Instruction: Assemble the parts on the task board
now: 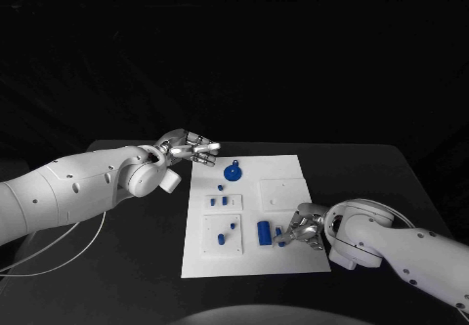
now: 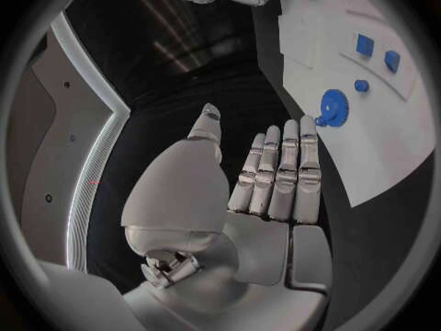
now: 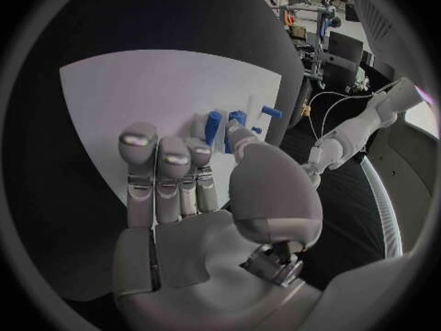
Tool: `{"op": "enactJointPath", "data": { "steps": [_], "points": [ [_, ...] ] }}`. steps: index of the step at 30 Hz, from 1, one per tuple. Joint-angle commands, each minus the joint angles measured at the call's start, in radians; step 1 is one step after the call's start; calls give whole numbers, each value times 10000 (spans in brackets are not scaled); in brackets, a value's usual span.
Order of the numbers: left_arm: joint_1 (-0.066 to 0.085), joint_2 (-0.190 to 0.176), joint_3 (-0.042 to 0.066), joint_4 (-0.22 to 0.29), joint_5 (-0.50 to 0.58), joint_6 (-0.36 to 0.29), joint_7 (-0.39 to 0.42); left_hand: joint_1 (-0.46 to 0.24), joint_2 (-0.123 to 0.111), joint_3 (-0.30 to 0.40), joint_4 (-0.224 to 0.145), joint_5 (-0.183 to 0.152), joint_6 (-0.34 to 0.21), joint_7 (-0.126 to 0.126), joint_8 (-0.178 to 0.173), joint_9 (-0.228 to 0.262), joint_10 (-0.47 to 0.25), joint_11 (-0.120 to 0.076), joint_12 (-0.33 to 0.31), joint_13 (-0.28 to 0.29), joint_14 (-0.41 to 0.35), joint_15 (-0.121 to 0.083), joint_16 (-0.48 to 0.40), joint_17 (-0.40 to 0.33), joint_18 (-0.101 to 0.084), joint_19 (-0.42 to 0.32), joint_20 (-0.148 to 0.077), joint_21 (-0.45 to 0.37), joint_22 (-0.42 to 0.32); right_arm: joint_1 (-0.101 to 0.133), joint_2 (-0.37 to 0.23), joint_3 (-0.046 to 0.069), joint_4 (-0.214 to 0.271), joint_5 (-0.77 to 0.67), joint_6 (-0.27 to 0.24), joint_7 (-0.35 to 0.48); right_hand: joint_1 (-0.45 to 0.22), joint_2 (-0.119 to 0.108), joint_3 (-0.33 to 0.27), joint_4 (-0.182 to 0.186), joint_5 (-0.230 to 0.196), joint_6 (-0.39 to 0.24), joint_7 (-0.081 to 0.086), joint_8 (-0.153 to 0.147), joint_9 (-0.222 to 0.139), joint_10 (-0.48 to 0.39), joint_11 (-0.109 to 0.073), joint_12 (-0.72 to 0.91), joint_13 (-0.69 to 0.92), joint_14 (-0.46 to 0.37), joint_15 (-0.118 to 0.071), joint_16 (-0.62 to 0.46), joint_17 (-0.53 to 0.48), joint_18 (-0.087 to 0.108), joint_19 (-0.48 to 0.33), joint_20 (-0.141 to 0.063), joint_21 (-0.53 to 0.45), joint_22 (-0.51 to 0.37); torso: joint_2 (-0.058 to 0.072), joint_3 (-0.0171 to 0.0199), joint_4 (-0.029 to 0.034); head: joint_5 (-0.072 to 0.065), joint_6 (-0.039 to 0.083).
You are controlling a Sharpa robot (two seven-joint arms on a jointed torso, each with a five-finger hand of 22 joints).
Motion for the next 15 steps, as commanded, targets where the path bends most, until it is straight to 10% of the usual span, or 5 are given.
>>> {"op": "enactJointPath", "data": {
  "steps": [1,15],
  "points": [
    [7,2,3,6,-41,142,-3,21,-28,-9,74,-64,-86,9,28,16,-40,18,18,13,21,21,-35,3,-6,3,-19,-6,4,-11,-44,-1,55,66,125,394,81,0,-177,-85,25,6,74,-3,-9,11,69,-26,-20,2,-1,-15,-18,-29,542,-15,-66,829,2,2,1,7,0],
    [7,-32,-10,-1,-95,129,-51,64,-42,6,107,-51,-94,13,29,17,-51,22,19,14,14,23,-32,4,-5,-3,-17,-6,4,-125,-456,5,183,66,833,654,397,-30,-681,-409,-87,-9,92,1,-18,-19,80,-63,-45,3,9,-31,13,-24,540,-4,-83,836,0,9,-9,1,-7]
  ]
}}
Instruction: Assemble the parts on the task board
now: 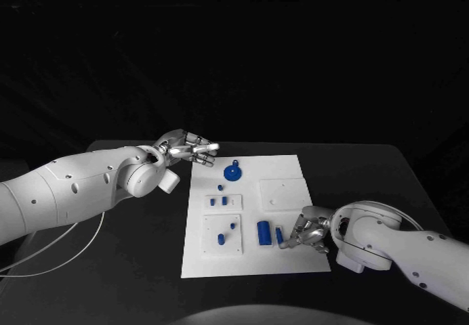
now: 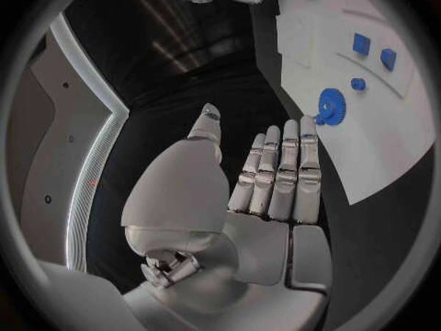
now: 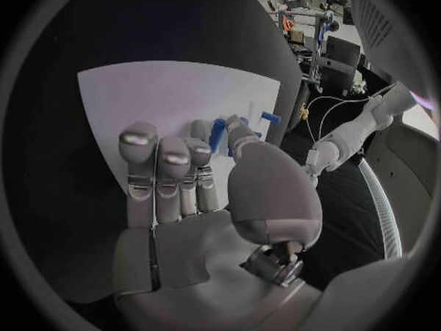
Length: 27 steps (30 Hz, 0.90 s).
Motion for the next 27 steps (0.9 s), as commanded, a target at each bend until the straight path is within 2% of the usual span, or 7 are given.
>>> {"op": "enactJointPath", "data": {
  "steps": [1,5,10,13,20,23,27],
  "points": [
    [7,6,3,9,-56,125,3,64,-42,-2,43,-51,-58,-23,29,17,-51,22,19,13,14,23,-32,4,-4,-4,-17,-6,4,-39,-52,-1,48,14,525,251,119,4,-45,-49,-34,18,67,-1,-13,19,50,-64,-12,9,4,-33,10,-24,539,-3,-28,836,4,1,-5,4,-3],
    [7,5,-1,10,-63,131,-7,68,-29,-1,21,-43,-58,-24,29,17,-50,20,20,14,16,22,-32,4,-4,0,-18,-4,5,-74,-89,-1,68,15,614,254,226,77,61,-288,-48,31,56,-1,-37,23,43,-60,-11,9,3,-41,18,-27,540,-5,-29,839,11,0,4,-8,-1],
    [7,9,-5,6,-67,141,-15,68,-29,-1,21,-43,-58,-24,29,17,-50,20,20,14,16,22,-32,4,-4,0,-18,-4,5,-96,-84,-1,59,9,496,197,144,153,356,-389,-208,45,42,-3,-71,35,36,-45,-3,17,-1,-40,32,-29,543,-7,-21,842,2,-5,6,-7,-3],
    [7,9,-7,7,-67,146,-17,68,-29,-1,21,-43,-58,-24,29,17,-50,20,20,14,16,22,-32,4,-4,0,-18,-4,5,-101,-63,-1,27,-10,346,143,35,236,694,-305,-490,62,26,-4,-77,58,22,-16,13,22,-5,-33,38,-30,549,-12,-11,843,3,-6,7,-8,-11],
    [7,7,-11,8,-68,157,-24,68,-29,-1,21,-43,-58,-24,29,17,-50,20,20,14,16,22,-32,4,-4,0,-18,-4,5,-105,61,-3,-112,-71,-47,-57,-316,299,1372,-10,-594,80,8,-4,-67,92,13,6,35,28,-18,-16,43,-42,553,-26,6,837,7,-13,13,-5,-30],
    [7,1,-12,9,-71,171,-41,68,-29,-1,21,-43,-58,-24,29,17,-50,20,20,14,16,22,-32,4,-4,0,-18,-4,5,-106,103,-3,-165,-90,-151,-101,-441,171,1752,145,-617,91,4,4,-89,108,1,-4,49,28,-32,-5,64,-59,558,-46,33,841,5,-8,13,-3,-43],
    [7,-6,-14,7,-78,180,-59,68,-29,-1,21,-43,-58,-24,29,17,-50,20,20,14,16,22,-32,4,-4,0,-18,-4,5,-106,147,-3,-225,-96,-199,-135,-547,193,1858,217,-619,90,4,6,-95,111,0,-14,52,27,-31,-3,70,-61,557,-47,50,845,5,-11,11,-3,-59]
  ]
}}
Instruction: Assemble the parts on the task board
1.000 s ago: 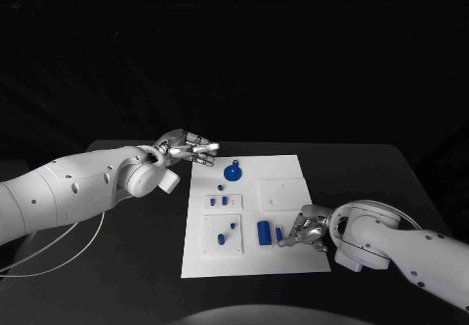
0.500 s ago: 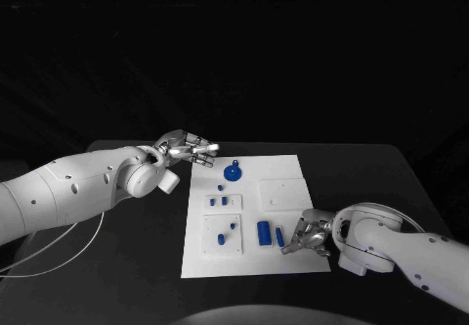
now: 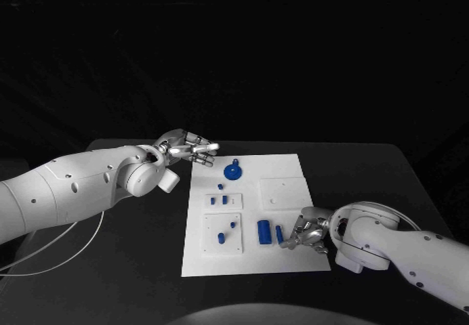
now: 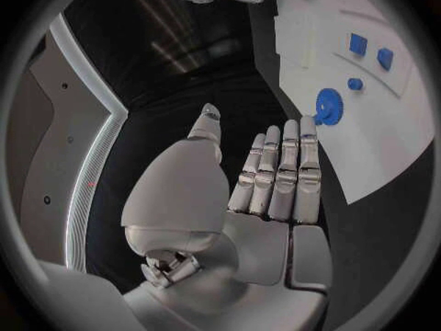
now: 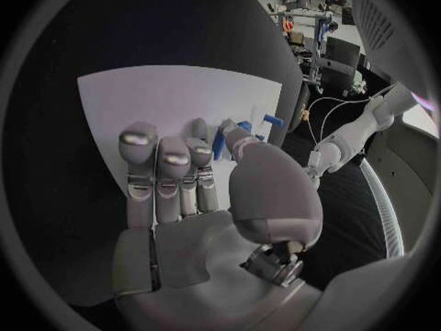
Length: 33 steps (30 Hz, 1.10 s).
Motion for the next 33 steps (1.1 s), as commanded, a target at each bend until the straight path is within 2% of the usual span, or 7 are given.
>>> {"op": "enactJointPath", "data": {
  "steps": [1,7,10,15,22,27,33],
  "points": [
    [7,1,4,12,-26,160,-2,68,-29,-1,21,-43,-58,-24,29,17,-50,20,20,14,16,22,-32,4,-4,0,-18,-4,5,-17,40,-7,-64,-90,-180,-136,-72,-6,77,-13,-46,83,6,-20,-26,38,3,-10,13,28,-33,-3,15,-63,557,-48,51,844,-1,0,-4,3,-16],
    [6,0,1,9,-39,179,-32,59,22,-7,-65,-25,-58,-26,29,16,-51,23,19,13,11,26,-32,4,-4,-4,-17,-6,4,-17,141,-8,-206,-67,65,-292,-22,64,309,-492,75,47,-2,-26,-2,15,6,-23,17,32,-20,-25,-16,-49,548,-24,12,832,-1,-1,-7,9,-23],
    [6,-3,0,11,-44,191,-49,62,73,-7,-133,-10,-55,-25,29,17,-51,21,20,14,11,25,-33,4,-5,-4,-17,-6,5,-17,180,-9,-271,-52,210,-365,100,70,331,-734,474,28,-7,-27,-6,-3,0,-45,3,27,-27,-34,-27,-51,545,-28,2,830,-3,-1,-6,14,-25],
    [6,-10,-3,10,-65,241,-123,44,153,-24,-293,25,-57,-26,30,17,-57,22,18,13,10,24,-32,5,-2,-6,-14,-7,4,-17,238,-9,-389,-22,458,-494,135,290,195,-1538,847,20,-16,-28,-55,-28,-8,-55,-9,20,-31,-52,-51,-65,541,-34,-36,828,-4,-2,-9,11,-45],
    [6,-5,-7,11,-112,322,-197,36,190,-33,-368,39,-73,-19,28,16,-68,27,19,14,-5,30,-35,4,-3,-15,-9,-10,2,-17,337,-11,-560,47,564,-598,214,522,-77,-2300,1593,29,-35,-32,-117,-47,-17,-49,-3,21,-35,-56,-57,-79,540,-39,-37,835,-2,0,-8,13,-41],
    [6,-6,-10,11,-131,336,-216,38,219,-41,-426,51,-73,-20,29,16,-71,27,20,14,-7,32,-33,5,-1,-17,-10,-10,3,-18,394,-15,-637,86,598,-603,169,529,-145,-2506,1734,49,-31,-29,-145,-54,-19,-52,-5,20,-31,-56,-58,-81,540,-38,-50,833,-4,3,-4,8,-49],
    [6,-5,-12,5,-142,345,-233,27,267,-67,-525,67,-70,-22,29,16,-71,27,20,14,-8,30,-34,4,-1,-17,-10,-8,4,-23,382,-17,-602,150,649,-510,217,378,-544,-2456,2169,64,-10,-30,-195,-70,-6,-70,-18,17,-24,-66,-60,-79,536,-31,-57,834,-4,7,-20,18,-35]
  ]
}}
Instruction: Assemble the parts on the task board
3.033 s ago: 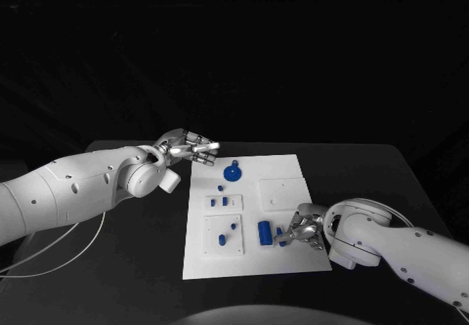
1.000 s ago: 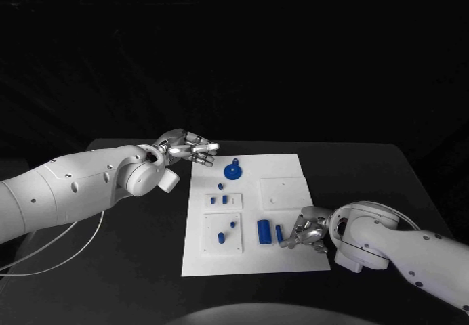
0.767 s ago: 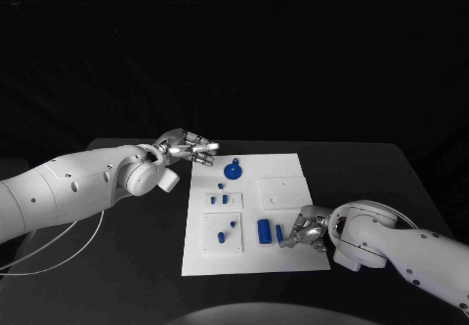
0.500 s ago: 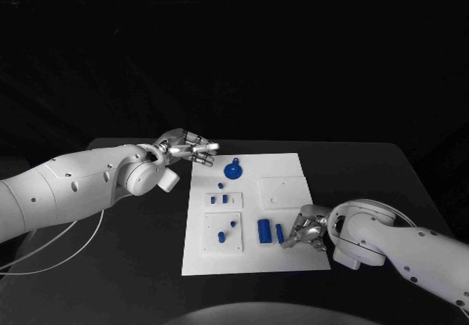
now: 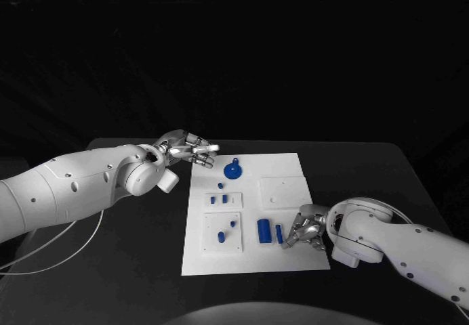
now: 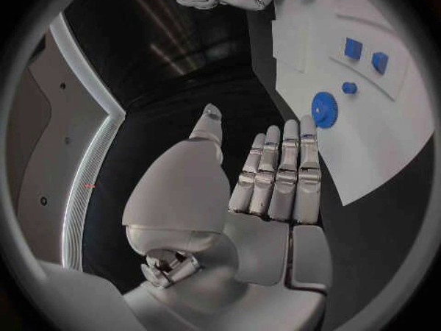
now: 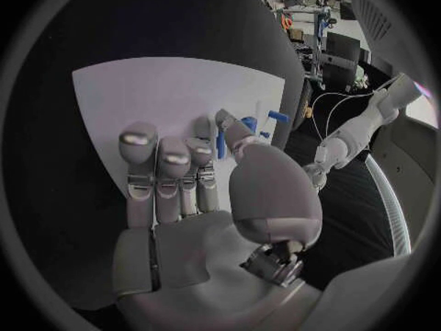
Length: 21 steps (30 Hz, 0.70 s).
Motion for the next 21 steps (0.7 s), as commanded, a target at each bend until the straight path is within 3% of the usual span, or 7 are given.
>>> {"op": "enactJointPath", "data": {
  "steps": [1,13,16,19,21],
  "points": [
    [6,10,4,9,-48,178,-4,20,88,18,-57,66,-70,-22,29,10,-72,26,20,14,-8,30,-34,5,-1,-17,-10,-8,3,-109,-20,-87,-56,-88,344,-230,21,-56,-206,38,92,-31,18,-60,-206,-67,-8,-29,-12,24,-34,-41,-10,-78,536,-32,-57,834,1,3,-11,9,9],
    [6,1,1,8,-76,185,-19,20,88,18,-57,66,-70,-22,29,10,-72,26,20,14,-8,30,-34,5,-1,-17,-10,-8,3,-121,-166,-85,139,67,389,111,164,-195,-400,170,52,-31,37,-62,-271,-92,4,-67,-38,17,-31,-84,-29,-66,531,-31,-103,826,4,5,-11,8,25],
    [6,2,0,-7,-67,169,28,15,99,16,-75,67,-69,-22,29,11,-72,26,20,14,-8,30,-34,5,0,-17,-9,-8,4,-122,-279,-75,224,179,175,389,171,-318,-753,299,162,-143,83,-57,-275,-150,41,-151,-102,8,-16,-128,-49,-50,525,-22,-151,815,-4,-3,-9,-12,57],
    [6,6,1,-49,16,90,127,2,167,1,-172,70,-60,-26,31,11,-64,24,21,14,-3,29,-32,6,2,-15,-9,-6,4,-120,-387,34,256,373,-139,802,259,-365,-1330,547,-4,-353,170,-60,-261,-243,84,-210,-160,-11,-9,-206,-84,-16,512,-17,-264,790,-24,-10,-11,-43,136],
    [6,10,1,-86,119,16,200,-10,237,-48,-273,80,-48,-30,28,9,-43,19,19,14,11,25,-34,5,2,-4,-13,-2,5,-117,-423,148,192,537,-380,1135,285,-413,-1677,746,-398,-616,274,-45,-293,-303,140,-247,-192,-28,19,-254,-106,15,501,-4,-349,769,-49,-24,-22,-77,219]
  ]
}}
